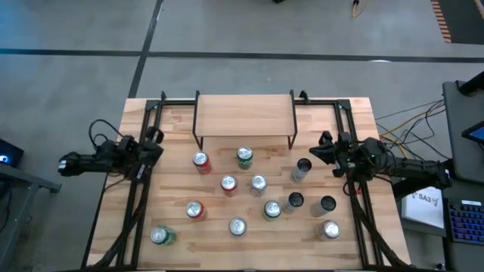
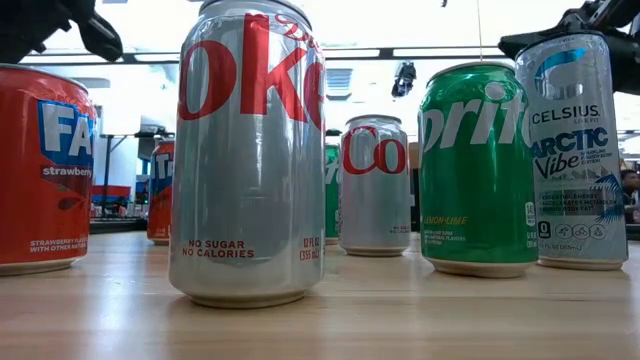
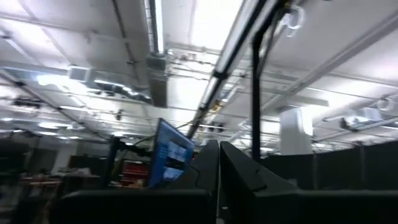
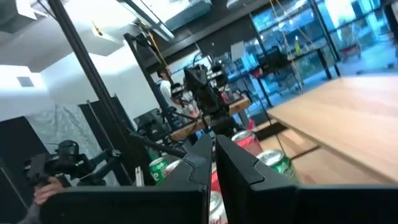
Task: Place canned beverage on shelf
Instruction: Put the top white-blue soda can on the shelf
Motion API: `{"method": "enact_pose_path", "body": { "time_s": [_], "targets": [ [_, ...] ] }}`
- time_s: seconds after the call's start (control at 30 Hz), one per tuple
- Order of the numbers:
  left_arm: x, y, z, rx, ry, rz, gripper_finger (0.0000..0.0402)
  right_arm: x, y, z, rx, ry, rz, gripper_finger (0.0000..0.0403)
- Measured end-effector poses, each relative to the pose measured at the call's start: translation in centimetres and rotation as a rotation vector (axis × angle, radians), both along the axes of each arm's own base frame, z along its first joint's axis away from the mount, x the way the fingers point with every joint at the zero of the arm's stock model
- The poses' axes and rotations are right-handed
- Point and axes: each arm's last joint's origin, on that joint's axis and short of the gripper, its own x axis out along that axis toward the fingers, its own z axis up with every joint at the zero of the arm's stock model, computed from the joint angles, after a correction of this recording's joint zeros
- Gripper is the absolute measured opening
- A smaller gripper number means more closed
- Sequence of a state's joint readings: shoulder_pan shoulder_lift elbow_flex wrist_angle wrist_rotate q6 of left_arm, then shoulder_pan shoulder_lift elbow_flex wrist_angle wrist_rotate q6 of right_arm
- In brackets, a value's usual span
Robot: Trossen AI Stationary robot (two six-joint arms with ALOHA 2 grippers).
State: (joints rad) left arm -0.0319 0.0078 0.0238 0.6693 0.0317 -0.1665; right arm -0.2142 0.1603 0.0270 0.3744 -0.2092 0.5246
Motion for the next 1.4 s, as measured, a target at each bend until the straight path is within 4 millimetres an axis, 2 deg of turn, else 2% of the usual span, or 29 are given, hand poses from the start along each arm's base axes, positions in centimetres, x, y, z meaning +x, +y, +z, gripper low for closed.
{"method": "enact_pose_path", "body": {
  "time_s": [0.2, 0.33, 0.5, 0.77, 0.97, 1.1, 1.23, 1.4],
  "targets": [
    [0.4, 0.5, -0.6, -0.088, 0.077, 0.144, 0.0000, 0.4, -0.1, 2.2, 0.000, 0.035, -0.002, 0.0013],
    [0.7, 0.6, -1.0, -0.115, 0.125, 0.191, 0.0000, 1.1, -0.2, 3.8, 0.029, 0.183, -0.003, 0.0013],
    [0.7, 0.6, -1.0, -0.144, 0.122, 0.142, 0.0000, 2.2, -0.5, 5.7, 0.098, 0.340, -0.017, 0.0013],
    [1.1, 0.3, -1.5, -0.180, 0.182, 0.027, 0.0000, 2.9, -0.7, 8.6, 0.223, 0.451, -0.019, 0.0013],
    [2.0, 0.2, -1.8, -0.202, 0.242, -0.036, 0.0000, 3.2, -0.4, 9.7, 0.219, 0.499, 0.018, 0.0013],
    [2.7, 0.1, -1.4, -0.194, 0.209, -0.034, 0.0000, 3.3, -0.3, 9.9, 0.177, 0.497, 0.026, 0.0013],
    [3.5, 0.2, -1.4, -0.174, 0.203, 0.031, 0.0000, 3.2, -0.3, 9.7, 0.129, 0.512, 0.026, 0.0013],
    [5.4, 0.4, -0.6, -0.189, 0.327, 0.117, 0.0000, 3.2, -0.3, 9.6, 0.095, 0.533, 0.028, 0.0013]
  ]
}}
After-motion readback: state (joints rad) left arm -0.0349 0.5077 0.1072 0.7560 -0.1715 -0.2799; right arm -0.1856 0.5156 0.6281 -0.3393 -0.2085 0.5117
